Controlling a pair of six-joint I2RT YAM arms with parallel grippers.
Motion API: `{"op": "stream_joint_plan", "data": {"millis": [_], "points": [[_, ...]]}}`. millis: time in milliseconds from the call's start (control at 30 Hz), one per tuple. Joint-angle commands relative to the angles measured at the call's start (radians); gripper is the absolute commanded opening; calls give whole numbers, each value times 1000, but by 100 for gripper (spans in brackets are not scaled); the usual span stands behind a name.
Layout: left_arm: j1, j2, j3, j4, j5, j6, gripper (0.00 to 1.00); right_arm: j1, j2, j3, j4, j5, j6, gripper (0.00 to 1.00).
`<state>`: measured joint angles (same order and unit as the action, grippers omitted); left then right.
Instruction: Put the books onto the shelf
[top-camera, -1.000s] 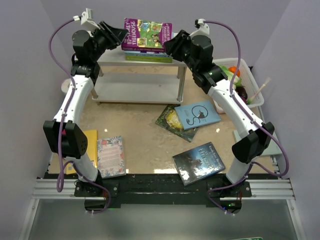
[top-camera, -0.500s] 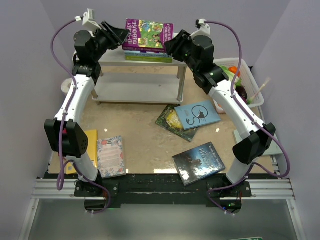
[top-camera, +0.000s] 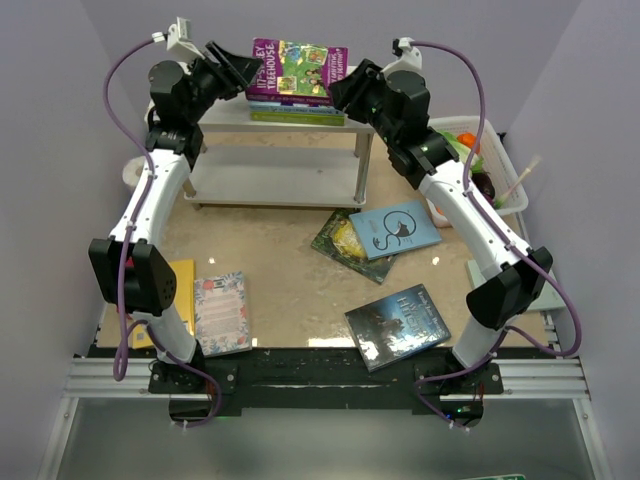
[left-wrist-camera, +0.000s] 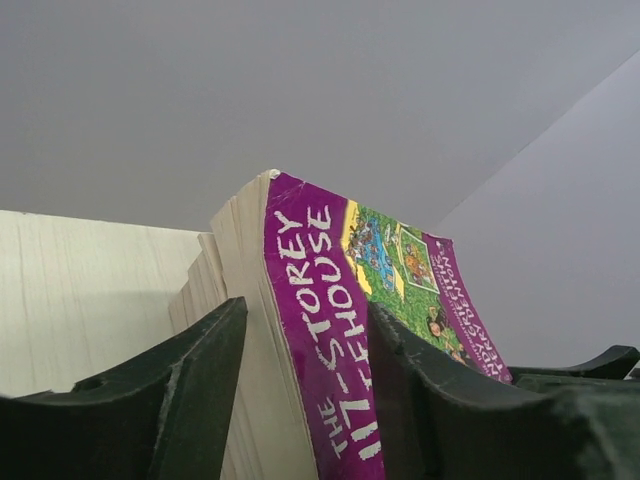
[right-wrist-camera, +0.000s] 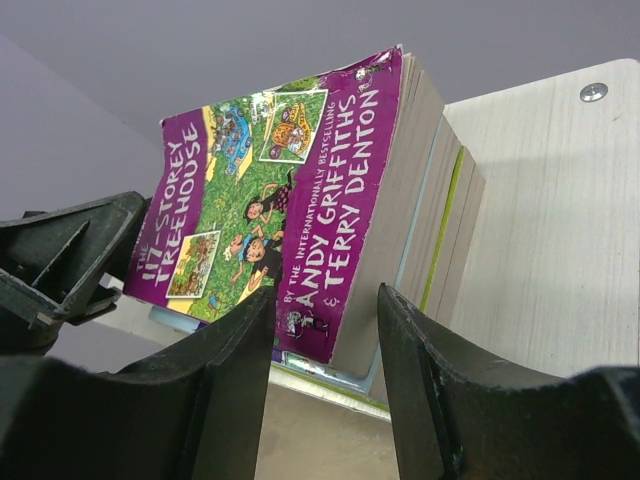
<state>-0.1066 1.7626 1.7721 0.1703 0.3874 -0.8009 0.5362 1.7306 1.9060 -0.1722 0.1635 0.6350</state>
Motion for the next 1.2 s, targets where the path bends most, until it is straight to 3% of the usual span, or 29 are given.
{"op": "stream_joint_plan", "data": {"millis": [0,33,133,333,433,567,733,967,1033,1167], "points": [[-2,-44,20,32,-5,6,69,1,-65,2,14,5,-12,51],[14,-55,15,22,-15,2,80,1,-68,1,13,23,-14,52],[68,-77,10,-1,-48,-21,96,-10,-92,-8,0,51,-12,56],[194,-158,-61,-53,-100,-95,100,-64,-175,-33,-55,116,-5,61],[211,-291,-198,-142,-237,-104,100,-71,-352,-216,-29,157,-12,62],[191,-521,-462,-204,-354,-129,100,-73,-633,-716,117,140,9,61],[-129,-763,-808,-251,-536,-72,100,-71,-792,-1034,86,58,35,59],[-399,-819,-1206,-278,-509,-162,100,-73,-841,-1280,-80,24,86,61],[-465,-827,-1344,-186,-455,-224,100,-73,-874,-1346,-75,10,136,63],[-530,-835,-1514,78,-352,-305,100,-71,-986,-1597,148,-77,375,66]]}}
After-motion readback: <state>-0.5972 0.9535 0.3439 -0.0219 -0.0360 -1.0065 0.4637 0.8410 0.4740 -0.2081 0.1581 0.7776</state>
